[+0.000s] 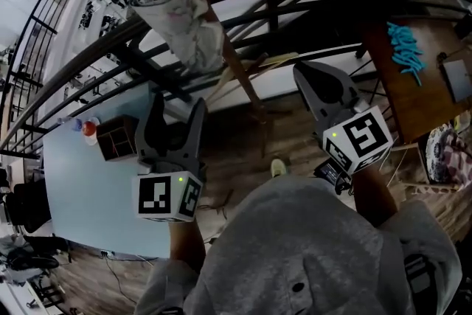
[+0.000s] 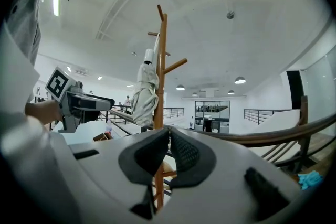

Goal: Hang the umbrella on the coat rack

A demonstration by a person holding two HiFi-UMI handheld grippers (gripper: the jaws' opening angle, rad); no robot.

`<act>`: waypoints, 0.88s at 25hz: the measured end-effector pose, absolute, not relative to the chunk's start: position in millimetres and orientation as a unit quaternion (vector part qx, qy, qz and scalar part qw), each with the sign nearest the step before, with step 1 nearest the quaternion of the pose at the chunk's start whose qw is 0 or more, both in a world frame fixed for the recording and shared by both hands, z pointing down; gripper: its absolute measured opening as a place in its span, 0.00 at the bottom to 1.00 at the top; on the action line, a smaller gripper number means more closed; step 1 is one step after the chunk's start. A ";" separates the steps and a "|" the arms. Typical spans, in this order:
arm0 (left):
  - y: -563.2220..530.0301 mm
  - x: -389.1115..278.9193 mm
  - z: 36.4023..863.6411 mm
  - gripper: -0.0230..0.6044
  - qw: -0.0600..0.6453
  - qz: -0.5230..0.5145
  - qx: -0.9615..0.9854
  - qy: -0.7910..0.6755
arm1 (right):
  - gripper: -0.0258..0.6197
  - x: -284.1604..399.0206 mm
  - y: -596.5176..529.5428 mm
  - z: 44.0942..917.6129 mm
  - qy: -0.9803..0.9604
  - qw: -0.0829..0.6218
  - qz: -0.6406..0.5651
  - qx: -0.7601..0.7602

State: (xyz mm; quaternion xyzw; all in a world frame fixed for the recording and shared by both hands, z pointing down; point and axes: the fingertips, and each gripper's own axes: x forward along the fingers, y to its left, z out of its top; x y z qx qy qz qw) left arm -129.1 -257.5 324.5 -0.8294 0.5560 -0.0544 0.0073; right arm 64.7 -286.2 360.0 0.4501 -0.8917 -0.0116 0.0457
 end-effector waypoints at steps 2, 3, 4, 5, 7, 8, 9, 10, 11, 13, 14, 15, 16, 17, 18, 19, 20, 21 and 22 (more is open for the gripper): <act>-245.5 -129.0 327.8 0.46 0.006 -0.062 -0.826 0.560 | 0.08 57.6 -275.9 356.5 -0.895 0.045 -0.014 0.444; -238.0 -127.7 329.3 0.43 0.004 -0.062 -0.827 0.559 | 0.08 54.4 -270.2 356.2 -0.896 0.046 -0.013 0.442; -229.3 -126.4 330.7 0.42 0.002 -0.060 -0.829 0.556 | 0.08 51.1 -263.7 356.6 -0.897 0.047 -0.012 0.439; -220.6 -126.3 331.5 0.39 0.000 -0.057 -0.830 0.555 | 0.08 47.4 -256.9 357.2 -0.899 0.049 -0.012 0.436; -207.2 -131.3 331.4 0.32 -0.002 -0.050 -0.829 0.557 | 0.08 38.8 -245.6 357.3 -0.901 0.048 -0.013 0.431; -202.1 -135.3 331.1 0.29 -0.003 -0.046 -0.827 0.561 | 0.08 34.4 -241.2 356.9 -0.902 0.048 -0.013 0.430; -196.8 -139.0 331.3 0.25 -0.005 -0.044 -0.825 0.564 | 0.08 30.1 -236.7 356.7 -0.902 0.048 -0.012 0.429; -190.6 -141.7 332.1 0.22 -0.006 -0.044 -0.823 0.566 | 0.08 25.9 -231.7 356.7 -0.903 0.048 -0.011 0.427; -183.8 -143.3 333.5 0.21 -0.007 -0.045 -0.823 0.566 | 0.08 22.1 -225.7 356.6 -0.904 0.048 -0.010 0.425; -170.0 -144.7 336.3 0.18 -0.010 -0.047 -0.824 0.565 | 0.08 15.9 -212.2 355.8 -0.905 0.048 -0.012 0.422; -163.3 -145.3 336.9 0.16 -0.011 -0.046 -0.824 0.564 | 0.08 13.7 -205.0 355.4 -0.906 0.049 -0.014 0.421; -156.0 -146.0 337.2 0.15 -0.013 -0.043 -0.825 0.563 | 0.08 12.1 -197.3 355.0 -0.906 0.049 -0.015 0.421; -148.0 -146.7 337.8 0.14 -0.015 -0.042 -0.825 0.563 | 0.08 10.9 -189.2 354.8 -0.905 0.049 -0.015 0.422; -139.6 -147.4 338.8 0.12 -0.016 -0.041 -0.825 0.563 | 0.08 9.9 -181.1 355.2 -0.905 0.049 -0.014 0.422; -131.2 -148.1 340.4 0.11 -0.016 -0.041 -0.825 0.563 | 0.08 9.0 -173.2 356.6 -0.905 0.050 -0.013 0.423; -122.6 -149.0 342.4 0.10 -0.017 -0.043 -0.824 0.564 | 0.08 7.8 -165.5 358.9 -0.904 0.052 -0.011 0.423; -113.7 -150.3 344.8 0.10 -0.020 -0.046 -0.823 0.566 | 0.08 6.3 -157.4 361.8 -0.904 0.056 -0.009 0.423; -103.8 -152.1 347.6 0.09 -0.026 -0.049 -0.821 0.569 | 0.08 4.7 -148.6 365.1 -0.904 0.059 -0.005 0.423; -93.1 -154.3 350.8 0.08 -0.034 -0.054 -0.818 0.572 | 0.08 3.5 -139.2 368.6 -0.904 0.061 0.000 0.423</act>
